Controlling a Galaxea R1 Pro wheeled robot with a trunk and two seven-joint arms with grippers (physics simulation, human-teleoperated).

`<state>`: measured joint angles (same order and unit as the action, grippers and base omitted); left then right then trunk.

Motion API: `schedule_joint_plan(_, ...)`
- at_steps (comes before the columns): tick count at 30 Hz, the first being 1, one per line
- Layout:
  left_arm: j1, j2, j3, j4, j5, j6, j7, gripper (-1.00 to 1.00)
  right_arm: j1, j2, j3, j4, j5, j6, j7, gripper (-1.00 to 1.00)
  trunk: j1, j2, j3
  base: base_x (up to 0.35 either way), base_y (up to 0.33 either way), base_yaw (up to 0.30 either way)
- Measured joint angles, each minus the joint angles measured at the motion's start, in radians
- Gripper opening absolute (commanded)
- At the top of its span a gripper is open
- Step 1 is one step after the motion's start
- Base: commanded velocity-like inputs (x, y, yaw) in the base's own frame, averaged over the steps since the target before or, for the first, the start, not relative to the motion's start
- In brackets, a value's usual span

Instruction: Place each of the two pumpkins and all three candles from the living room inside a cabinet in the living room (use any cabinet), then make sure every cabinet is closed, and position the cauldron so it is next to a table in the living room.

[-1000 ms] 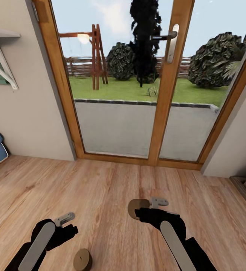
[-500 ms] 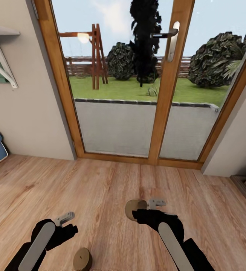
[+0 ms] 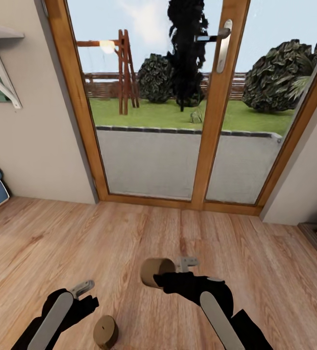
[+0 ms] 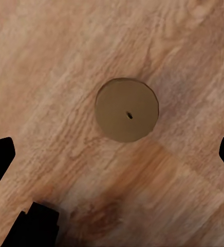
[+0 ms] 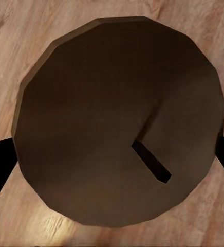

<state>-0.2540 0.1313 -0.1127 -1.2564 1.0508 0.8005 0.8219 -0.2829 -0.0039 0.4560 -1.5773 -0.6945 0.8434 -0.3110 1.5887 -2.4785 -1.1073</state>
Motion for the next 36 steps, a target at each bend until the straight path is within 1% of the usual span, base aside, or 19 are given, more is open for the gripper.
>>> schedule_joint_plan(2,0.000,-0.001,0.000,0.004,-0.001,-0.001,-0.001,1.00,0.000,0.000,-0.027,0.000,0.003,-0.002,0.055,-1.00,0.008,-0.014,-0.006,0.000,0.000,0.000)
schedule_joint_plan(4,0.000,-0.006,0.000,0.005,-0.001,-0.001,-0.001,1.00,0.000,-0.001,-0.047,0.000,0.005,-0.002,0.084,-1.00,0.012,-0.021,-0.013,0.000,0.000,0.000)
schedule_joint_plan(7,0.000,-0.011,0.000,0.006,-0.002,-0.002,-0.001,1.00,0.001,-0.001,-0.055,0.000,0.006,-0.003,0.096,-1.00,0.013,-0.022,-0.025,0.000,0.000,0.000)
schedule_joint_plan(13,0.000,-0.022,-0.001,0.008,-0.005,-0.002,-0.003,1.00,0.000,-0.002,-0.058,0.000,0.005,-0.004,0.100,-1.00,0.016,-0.023,-0.048,0.000,0.000,0.000)
schedule_joint_plan(15,0.000,-0.032,-0.008,0.010,-0.028,-0.002,-0.004,1.00,0.001,-0.002,-0.058,0.000,0.005,-0.004,0.100,-1.00,0.017,-0.024,-0.056,0.000,0.000,0.000)
schedule_joint_plan(19,0.000,-0.052,-0.016,0.015,-0.096,-0.002,-0.005,1.00,0.001,-0.002,-0.059,0.000,0.005,-0.004,0.100,-1.00,0.019,-0.025,-0.071,0.000,0.000,0.000)
schedule_joint_plan(21,0.000,-0.055,-0.016,0.016,-0.106,-0.001,-0.006,1.00,0.001,-0.002,-0.059,0.000,0.005,-0.004,0.100,-1.00,0.020,-0.025,-0.079,0.000,0.000,0.000)
schedule_joint_plan(25,0.000,-0.058,-0.019,0.016,-0.112,-0.001,-0.007,1.00,0.001,-0.001,-0.059,0.001,0.005,-0.004,0.100,-1.00,0.021,-0.026,-0.095,0.000,0.000,0.000)
schedule_joint_plan(30,0.000,-0.058,-0.056,0.016,-0.113,-0.001,-0.007,1.00,0.001,0.000,-0.058,0.002,0.005,-0.004,0.100,-1.00,0.024,-0.027,-0.114,0.000,0.000,0.000)
schedule_joint_plan(36,0.000,-0.057,-0.064,0.016,-0.112,-0.001,-0.008,1.00,0.000,0.000,-0.058,0.002,0.005,-0.004,0.100,-1.00,0.026,-0.029,-0.137,0.000,0.000,0.000)
